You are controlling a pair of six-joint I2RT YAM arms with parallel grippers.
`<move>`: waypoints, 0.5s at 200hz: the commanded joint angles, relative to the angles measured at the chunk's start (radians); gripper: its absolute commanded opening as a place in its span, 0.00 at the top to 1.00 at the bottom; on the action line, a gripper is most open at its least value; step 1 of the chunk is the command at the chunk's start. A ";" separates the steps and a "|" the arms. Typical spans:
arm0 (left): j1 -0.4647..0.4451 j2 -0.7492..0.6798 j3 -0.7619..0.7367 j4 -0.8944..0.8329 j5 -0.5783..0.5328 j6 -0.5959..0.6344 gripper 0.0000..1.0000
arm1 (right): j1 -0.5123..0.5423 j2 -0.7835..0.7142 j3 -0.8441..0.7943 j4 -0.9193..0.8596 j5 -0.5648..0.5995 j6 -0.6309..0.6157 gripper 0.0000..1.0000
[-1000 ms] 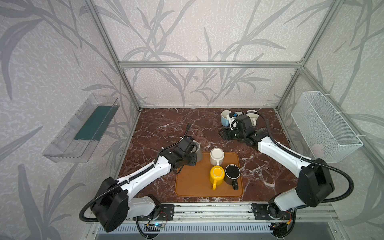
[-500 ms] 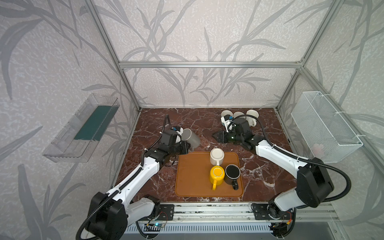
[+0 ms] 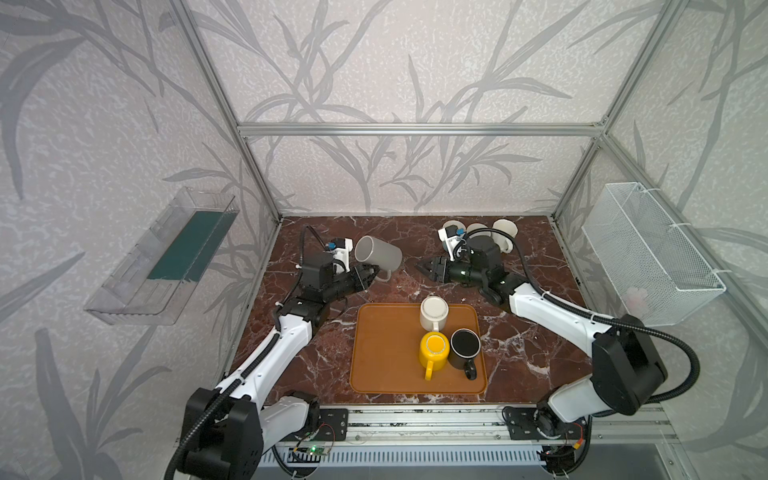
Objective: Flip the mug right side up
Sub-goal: 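Raise the grey mug above the table while the right gripper approaches it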
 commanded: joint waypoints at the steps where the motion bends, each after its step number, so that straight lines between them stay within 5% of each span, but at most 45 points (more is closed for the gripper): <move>1: 0.015 -0.029 -0.009 0.316 0.094 -0.100 1.00 | 0.014 0.011 -0.008 0.106 -0.049 0.048 0.48; 100: 0.033 -0.019 -0.108 0.752 0.204 -0.299 1.00 | 0.048 0.059 -0.004 0.285 -0.119 0.149 0.48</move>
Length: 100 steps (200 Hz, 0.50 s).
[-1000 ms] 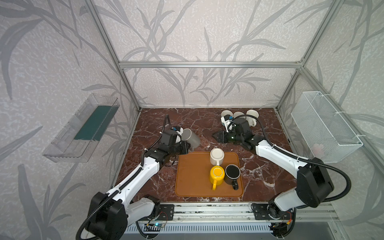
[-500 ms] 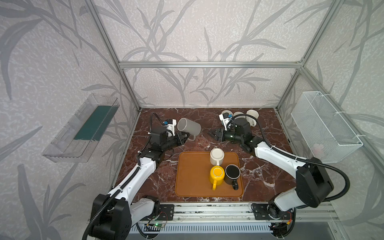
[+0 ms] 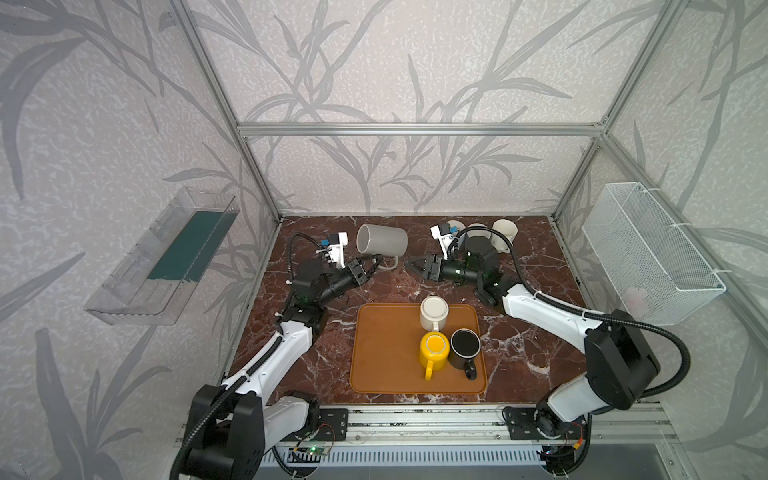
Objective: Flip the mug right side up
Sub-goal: 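Raise the grey mug above the table while the right gripper approaches it, then grasp the grey mug's rim with the right gripper beside the left gripper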
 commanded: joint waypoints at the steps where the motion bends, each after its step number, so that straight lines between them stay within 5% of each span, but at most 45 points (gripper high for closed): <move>1: 0.006 -0.019 0.004 0.278 0.060 -0.057 1.00 | 0.013 0.018 -0.004 0.103 -0.038 0.042 0.48; 100: 0.008 0.055 -0.062 0.651 0.130 -0.199 1.00 | 0.036 0.090 0.010 0.339 -0.088 0.147 0.49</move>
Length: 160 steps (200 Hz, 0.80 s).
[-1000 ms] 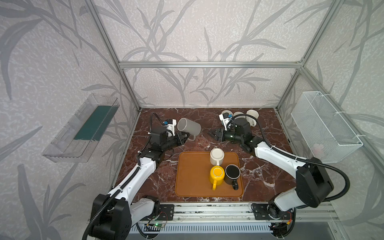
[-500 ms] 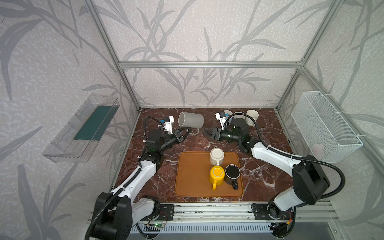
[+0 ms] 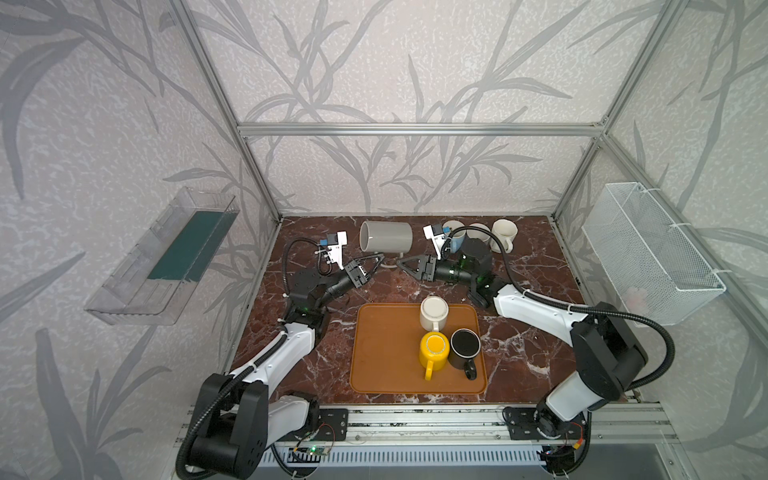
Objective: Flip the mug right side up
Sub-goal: 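Grasp the grey mug's rim with the right gripper beside the left gripper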
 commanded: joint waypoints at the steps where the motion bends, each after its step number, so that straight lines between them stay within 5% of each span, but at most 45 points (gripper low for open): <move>1: 0.005 0.006 0.005 0.294 0.043 -0.065 1.00 | 0.007 0.022 0.009 0.143 -0.026 0.052 0.49; 160: 0.007 0.054 -0.006 0.443 0.056 -0.141 1.00 | 0.009 0.117 0.050 0.523 -0.020 0.300 0.57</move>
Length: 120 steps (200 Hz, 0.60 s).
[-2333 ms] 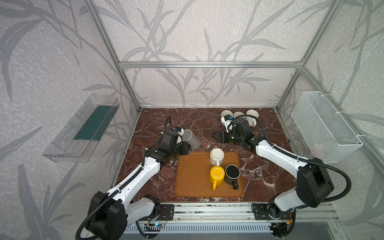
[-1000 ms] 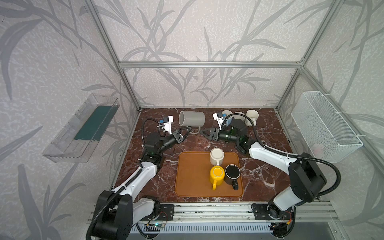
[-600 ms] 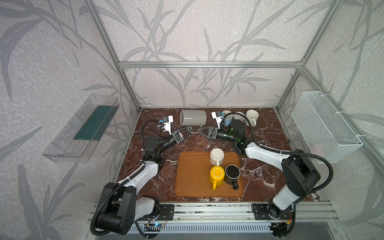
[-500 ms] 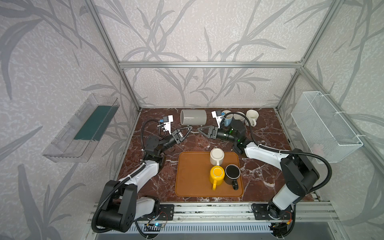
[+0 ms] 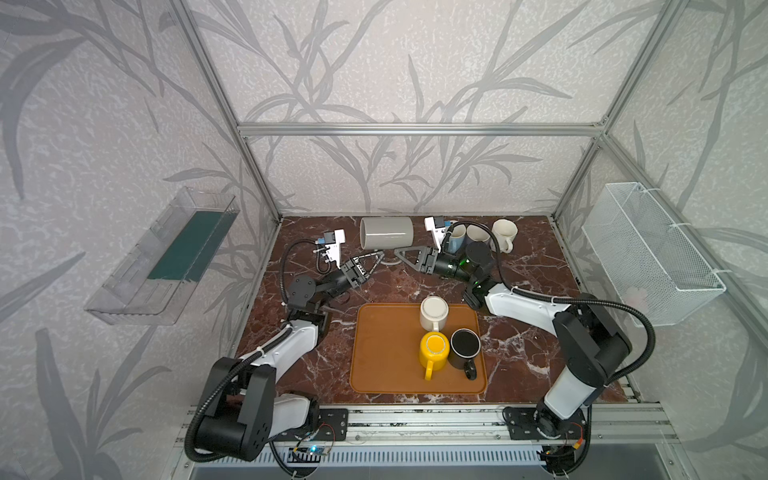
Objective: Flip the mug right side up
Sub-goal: 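Grasp the grey mug's rim with the right gripper beside the left gripper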
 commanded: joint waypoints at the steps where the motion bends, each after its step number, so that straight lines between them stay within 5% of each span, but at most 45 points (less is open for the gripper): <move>1: 0.004 -0.020 0.009 0.151 0.010 -0.013 1.00 | 0.005 0.025 0.039 0.127 -0.001 0.063 0.57; 120: 0.010 -0.034 -0.005 0.150 0.013 -0.008 1.00 | 0.005 0.059 0.049 0.209 0.002 0.127 0.97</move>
